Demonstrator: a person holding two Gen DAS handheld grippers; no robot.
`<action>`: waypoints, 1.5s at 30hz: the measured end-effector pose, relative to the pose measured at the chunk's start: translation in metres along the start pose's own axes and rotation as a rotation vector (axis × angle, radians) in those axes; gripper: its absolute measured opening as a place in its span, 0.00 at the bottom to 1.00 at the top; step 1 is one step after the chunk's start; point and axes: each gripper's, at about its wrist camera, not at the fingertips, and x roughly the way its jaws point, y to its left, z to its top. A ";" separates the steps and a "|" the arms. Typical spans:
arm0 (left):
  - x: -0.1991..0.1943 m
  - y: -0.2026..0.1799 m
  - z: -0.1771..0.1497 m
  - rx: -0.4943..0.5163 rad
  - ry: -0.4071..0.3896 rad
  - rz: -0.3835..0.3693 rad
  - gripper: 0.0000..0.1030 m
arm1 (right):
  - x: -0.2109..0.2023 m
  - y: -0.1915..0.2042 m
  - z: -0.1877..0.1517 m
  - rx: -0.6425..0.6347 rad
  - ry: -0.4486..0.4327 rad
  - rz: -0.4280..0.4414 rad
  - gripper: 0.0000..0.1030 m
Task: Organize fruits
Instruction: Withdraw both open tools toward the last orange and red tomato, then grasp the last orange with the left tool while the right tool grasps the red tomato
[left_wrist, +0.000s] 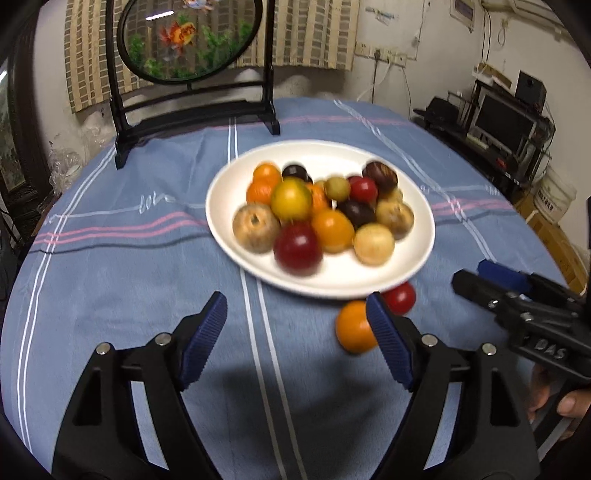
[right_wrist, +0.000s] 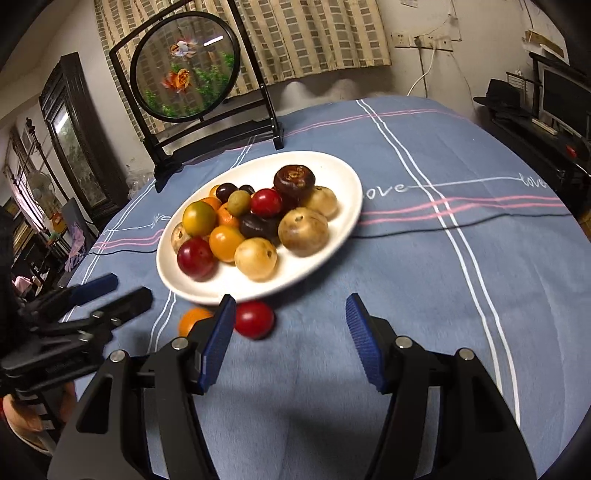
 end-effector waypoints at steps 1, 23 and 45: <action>0.002 -0.002 -0.003 0.001 0.008 -0.004 0.77 | 0.000 -0.001 -0.002 -0.004 0.001 -0.006 0.60; 0.042 -0.033 -0.020 0.063 0.120 -0.049 0.52 | -0.005 -0.001 -0.021 -0.046 0.024 -0.023 0.60; 0.020 0.011 -0.029 -0.005 0.047 -0.073 0.37 | 0.049 0.041 -0.009 -0.162 0.162 -0.094 0.60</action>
